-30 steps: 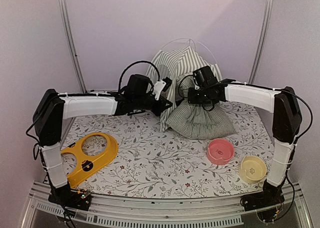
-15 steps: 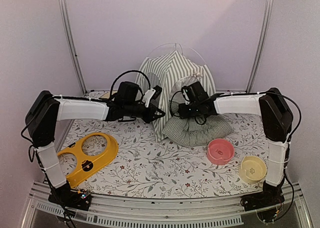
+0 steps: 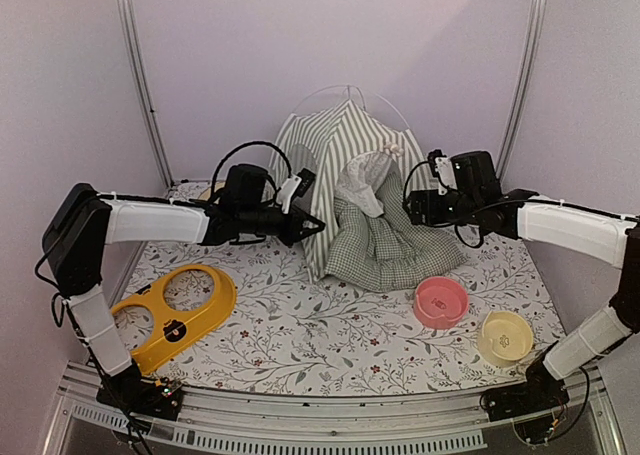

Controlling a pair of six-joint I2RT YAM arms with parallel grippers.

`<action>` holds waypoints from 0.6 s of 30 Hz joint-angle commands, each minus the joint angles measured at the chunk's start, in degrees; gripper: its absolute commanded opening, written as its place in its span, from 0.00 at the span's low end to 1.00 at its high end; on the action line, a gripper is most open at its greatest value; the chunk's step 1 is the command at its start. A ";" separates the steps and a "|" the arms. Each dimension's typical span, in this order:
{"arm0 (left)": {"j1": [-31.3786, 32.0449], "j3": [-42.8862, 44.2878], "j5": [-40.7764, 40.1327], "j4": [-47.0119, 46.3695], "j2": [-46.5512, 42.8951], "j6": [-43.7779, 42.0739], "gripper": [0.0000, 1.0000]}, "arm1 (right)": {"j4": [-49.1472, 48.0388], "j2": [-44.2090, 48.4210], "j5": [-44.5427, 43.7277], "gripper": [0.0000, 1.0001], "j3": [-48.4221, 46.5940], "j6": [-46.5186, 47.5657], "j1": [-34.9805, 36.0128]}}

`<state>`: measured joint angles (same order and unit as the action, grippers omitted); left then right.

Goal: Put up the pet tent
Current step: Place the cushion in the tent.

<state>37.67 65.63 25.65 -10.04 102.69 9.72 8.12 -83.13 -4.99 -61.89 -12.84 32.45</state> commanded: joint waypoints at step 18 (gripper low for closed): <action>-0.28 3.11 22.78 0.69 3.71 -4.02 0.00 | -13.73 -11.22 34.28 0.00 -10.20 -11.42 -5.73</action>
<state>37.10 66.54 36.93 -10.41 104.73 7.64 11.62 -98.28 12.23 -66.89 -10.22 26.20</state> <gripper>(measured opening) 0.019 0.032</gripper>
